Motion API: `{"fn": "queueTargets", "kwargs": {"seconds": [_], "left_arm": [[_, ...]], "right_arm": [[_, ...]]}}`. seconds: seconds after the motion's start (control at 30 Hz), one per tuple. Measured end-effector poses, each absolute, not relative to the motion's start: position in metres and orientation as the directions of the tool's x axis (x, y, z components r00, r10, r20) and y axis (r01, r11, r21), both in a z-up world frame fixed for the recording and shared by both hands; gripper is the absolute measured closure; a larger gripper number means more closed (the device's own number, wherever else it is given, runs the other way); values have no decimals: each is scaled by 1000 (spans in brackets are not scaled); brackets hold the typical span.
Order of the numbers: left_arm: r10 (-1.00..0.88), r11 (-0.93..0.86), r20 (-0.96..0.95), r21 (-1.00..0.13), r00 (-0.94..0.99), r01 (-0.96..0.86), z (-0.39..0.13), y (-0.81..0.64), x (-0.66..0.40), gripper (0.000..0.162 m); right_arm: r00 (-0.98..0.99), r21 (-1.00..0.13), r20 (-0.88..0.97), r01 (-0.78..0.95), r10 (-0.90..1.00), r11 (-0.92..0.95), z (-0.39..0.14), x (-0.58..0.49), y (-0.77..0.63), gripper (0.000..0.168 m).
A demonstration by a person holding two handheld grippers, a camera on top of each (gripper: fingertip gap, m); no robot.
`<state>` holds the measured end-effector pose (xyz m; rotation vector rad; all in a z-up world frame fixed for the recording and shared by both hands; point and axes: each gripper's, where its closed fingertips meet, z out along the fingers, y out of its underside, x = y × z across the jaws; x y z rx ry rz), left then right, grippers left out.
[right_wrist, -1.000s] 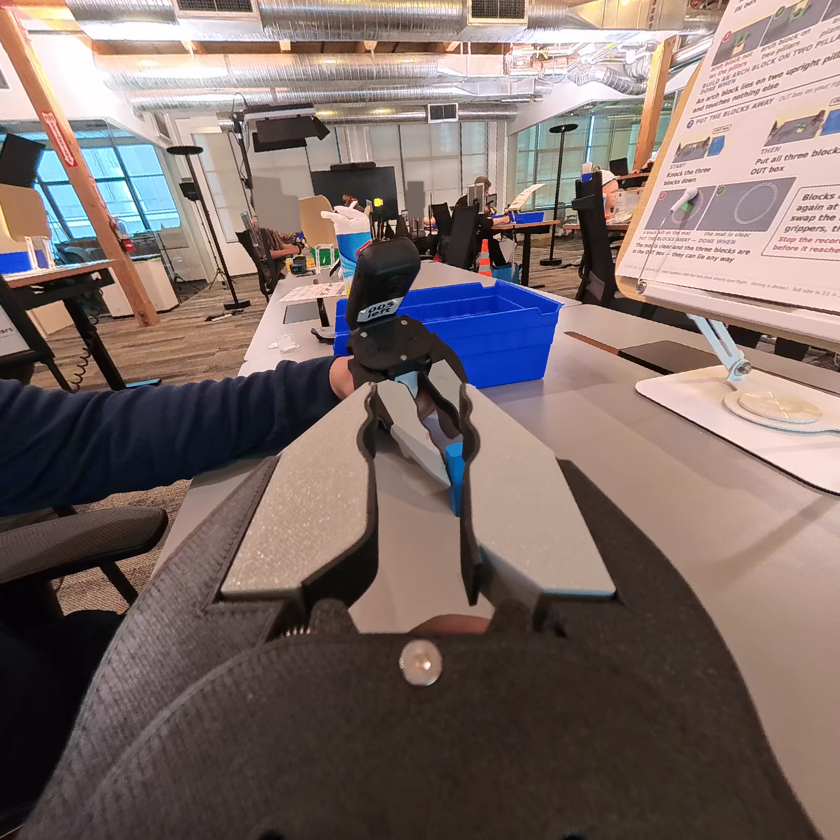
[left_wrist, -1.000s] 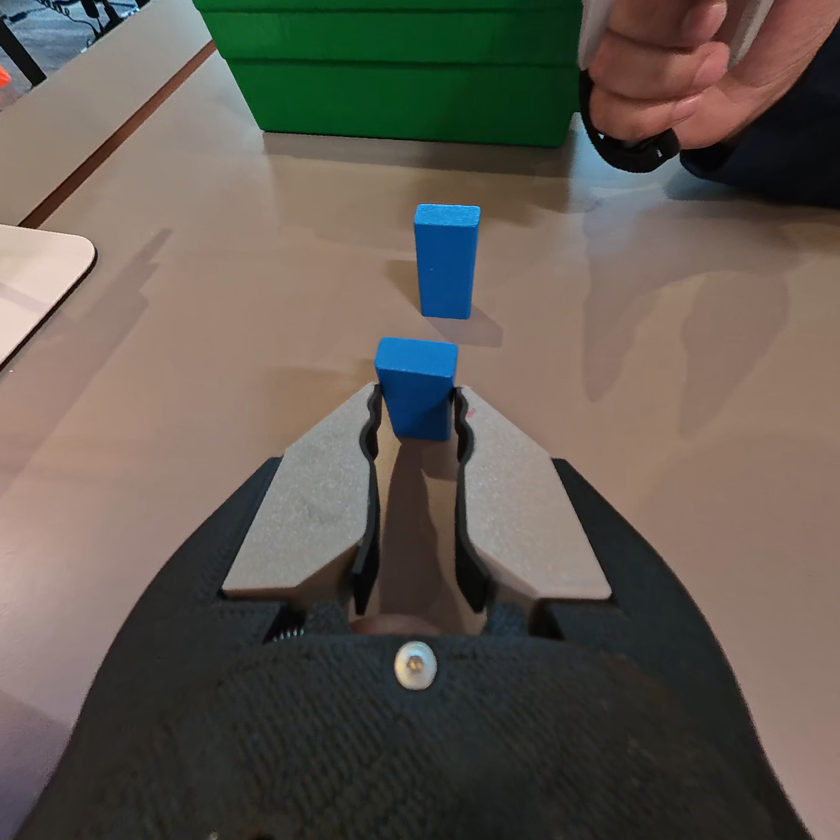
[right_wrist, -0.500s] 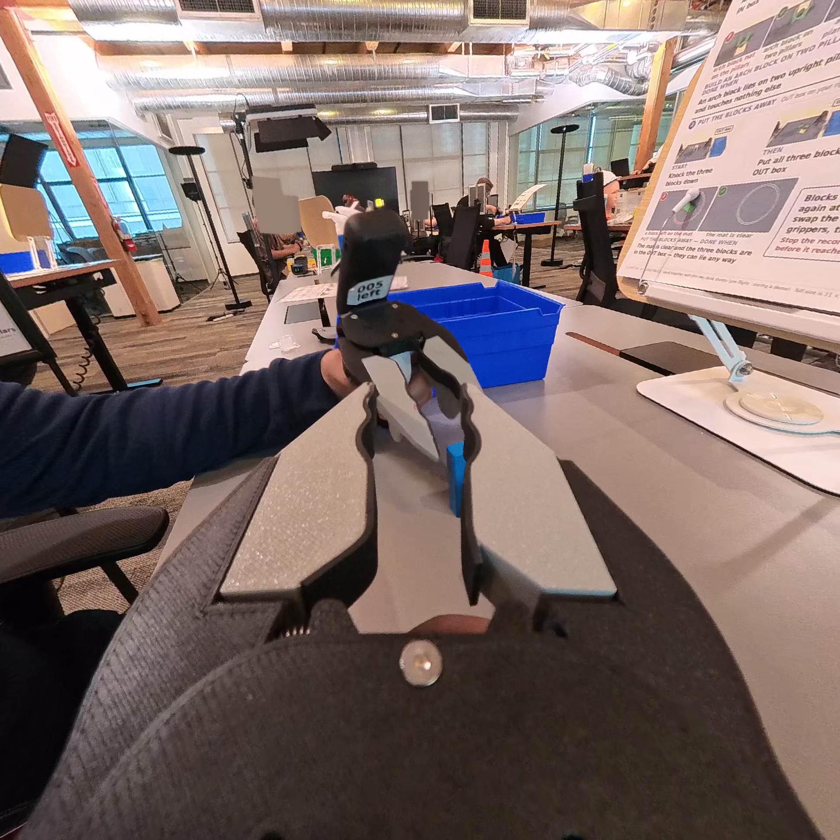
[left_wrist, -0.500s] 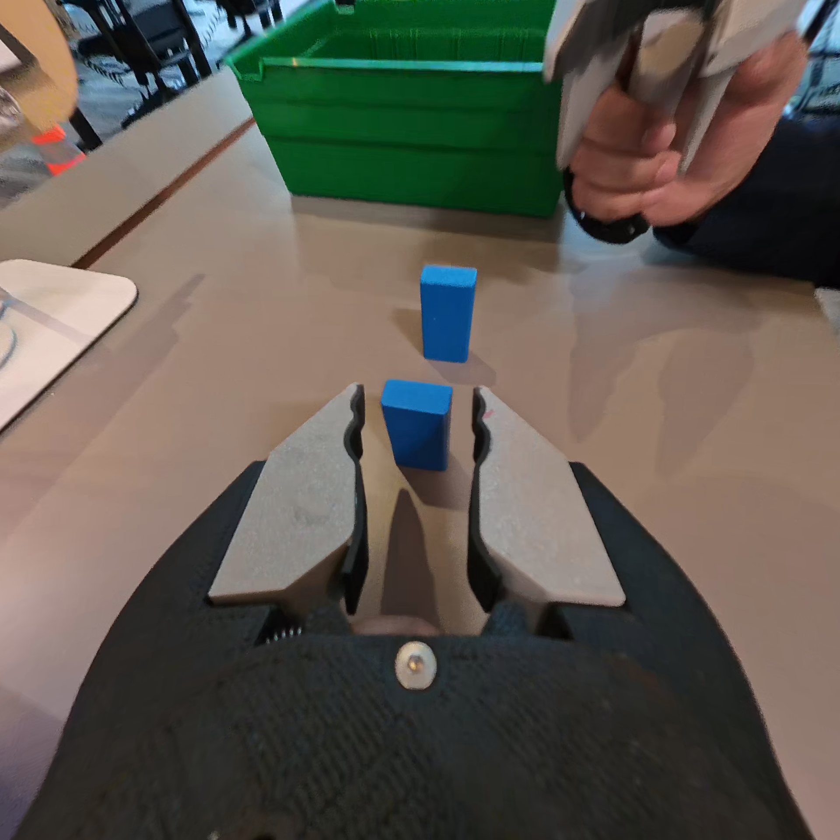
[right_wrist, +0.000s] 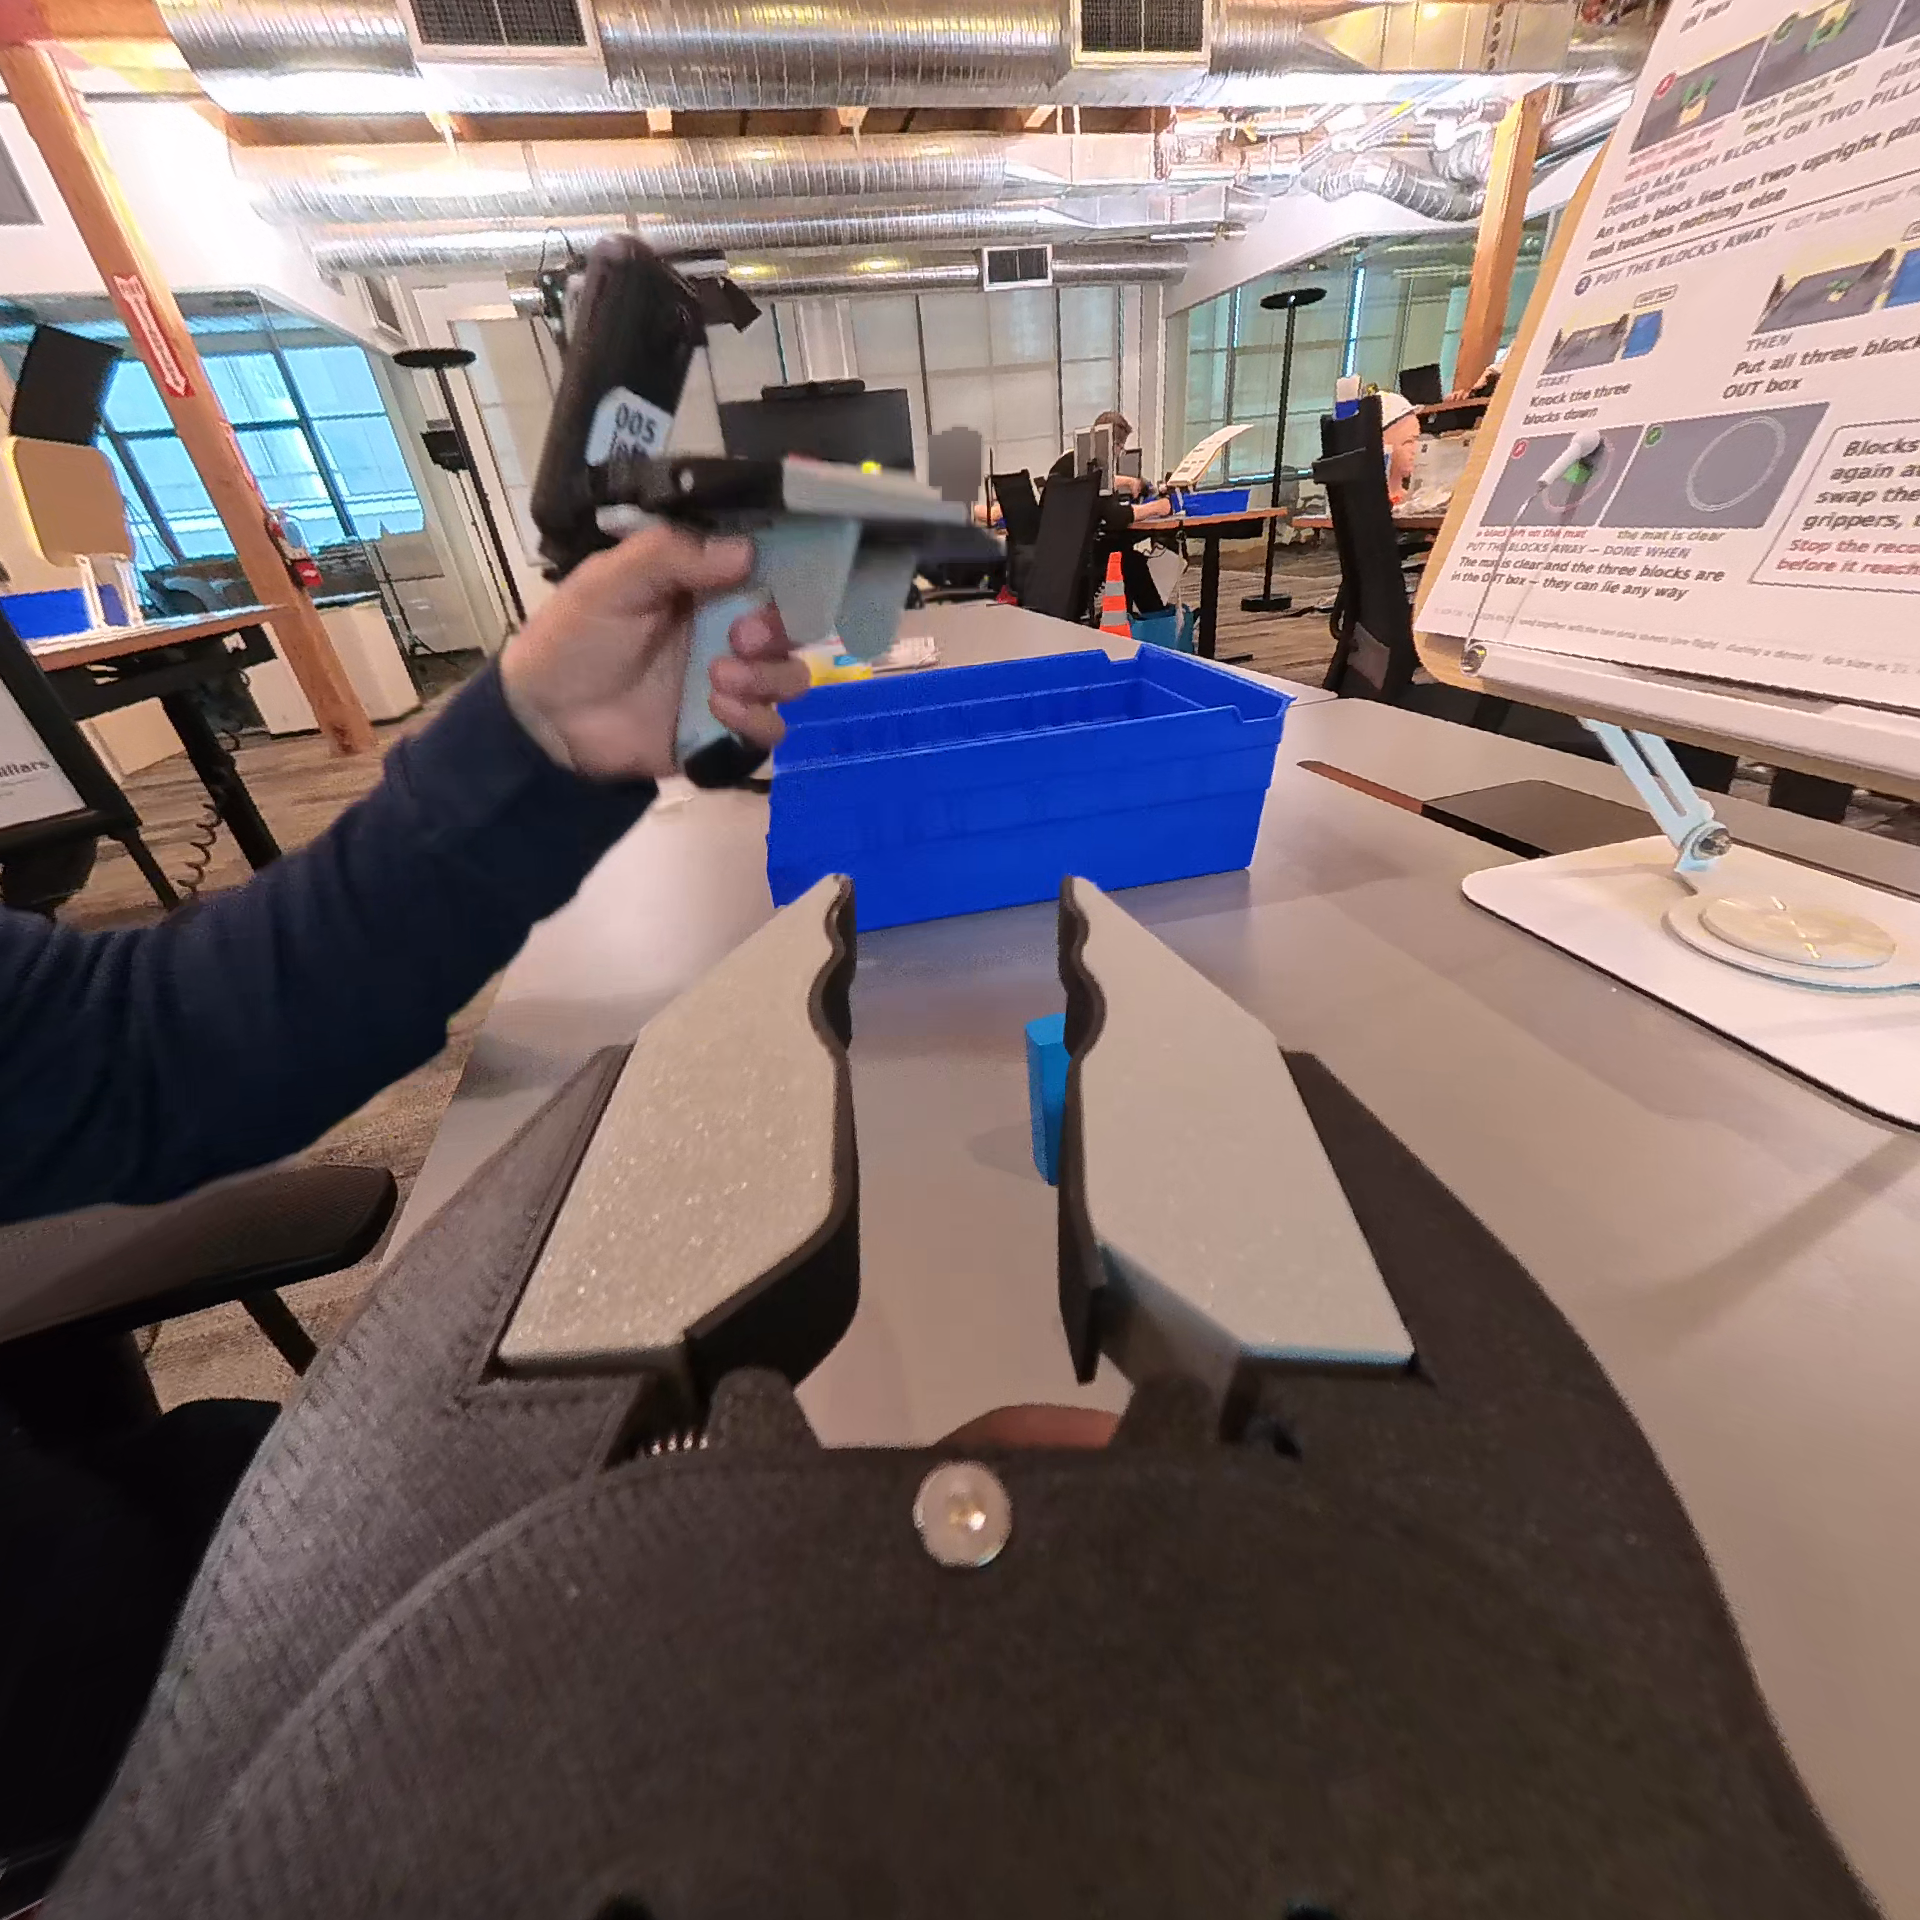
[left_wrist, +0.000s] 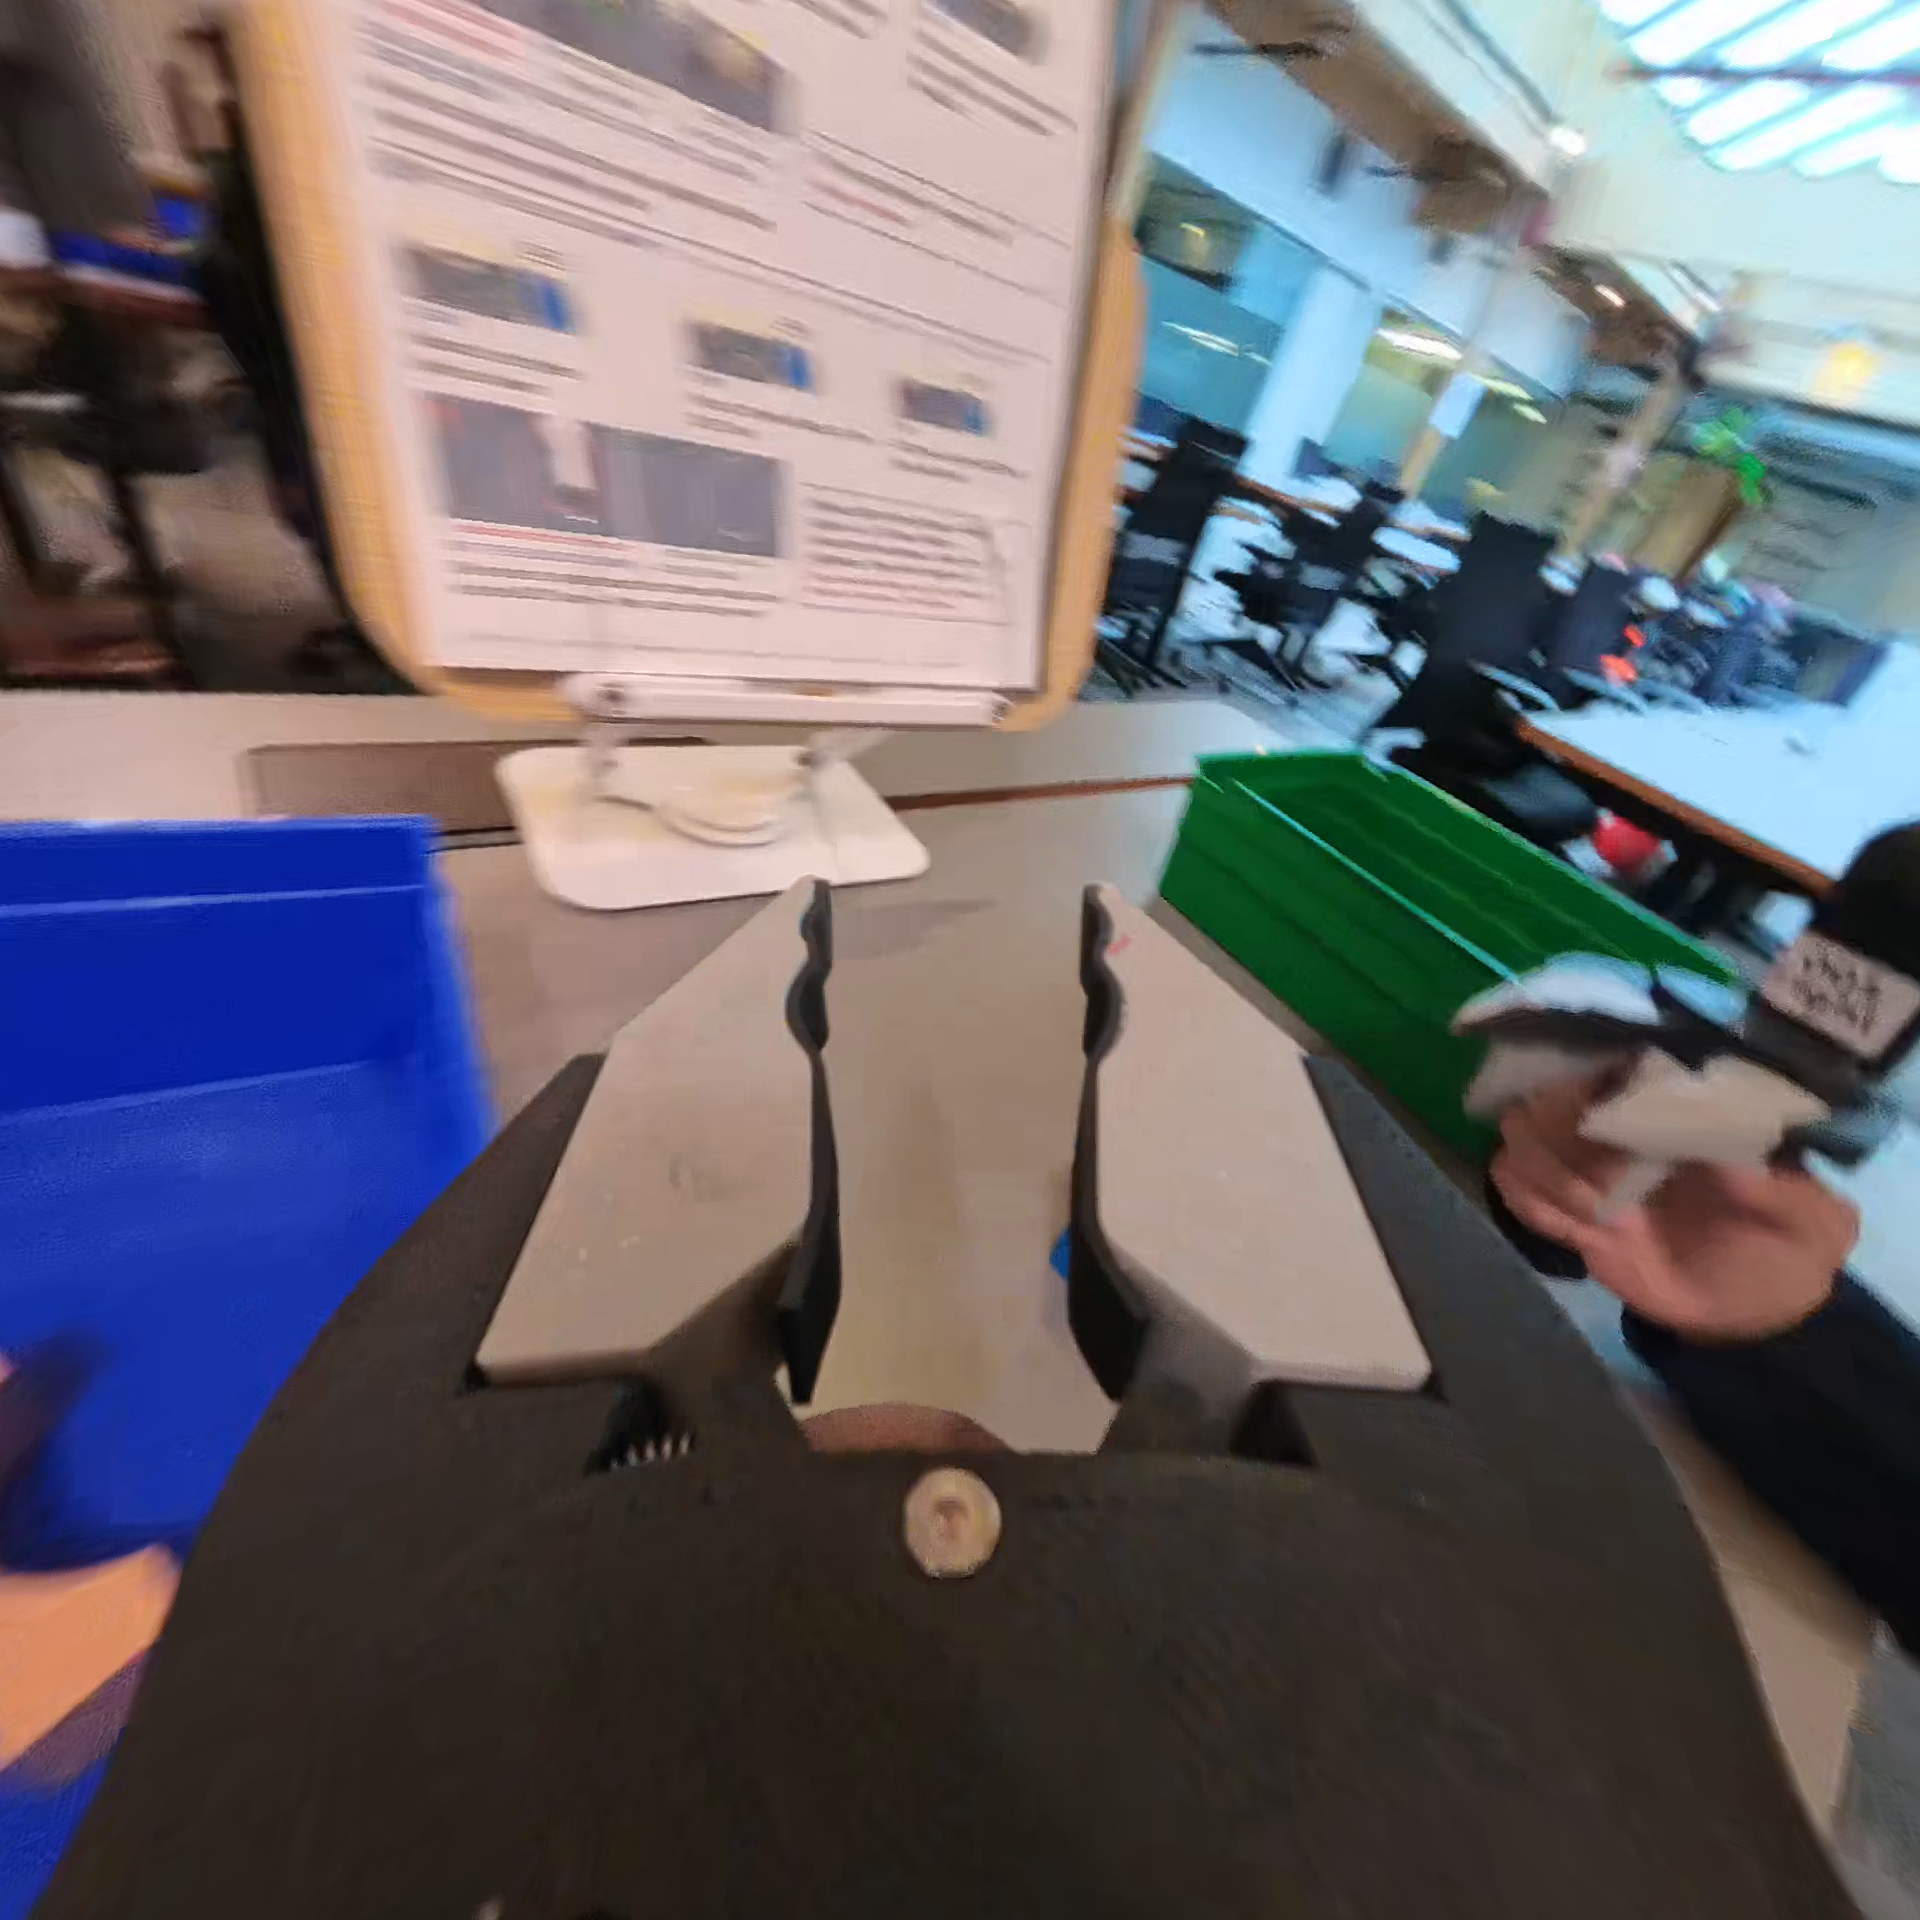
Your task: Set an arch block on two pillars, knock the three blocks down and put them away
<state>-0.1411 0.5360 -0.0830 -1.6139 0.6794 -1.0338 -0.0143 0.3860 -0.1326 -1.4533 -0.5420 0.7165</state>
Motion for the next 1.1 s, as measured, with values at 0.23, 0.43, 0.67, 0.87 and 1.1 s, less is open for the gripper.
{"fn": "queueTargets", "kwargs": {"seconds": [0.23,0.43,0.67,0.87,1.1], "left_arm": [[-567,-506,236,-856,789,-107,-155,638,-262,117],[-506,-761,312,-600,805,-246,-252,642,-270,118],[-556,-761,168,-496,814,-417,-268,643,-270,143],[-635,-659,-120,-432,763,-616,-259,651,-296,155],[-673,-371,-316,-638,669,-675,-176,651,-270,155]], "right_arm": [[671,-997,-53,-77,739,-1,-130,-25,380,132],[665,-996,-56,-93,745,8,-126,-25,377,132],[655,-991,-68,-132,753,25,-117,-22,373,131],[641,-990,-68,-139,765,28,-115,-26,369,132],[622,-994,-53,-111,781,21,-118,-34,367,131]]}}
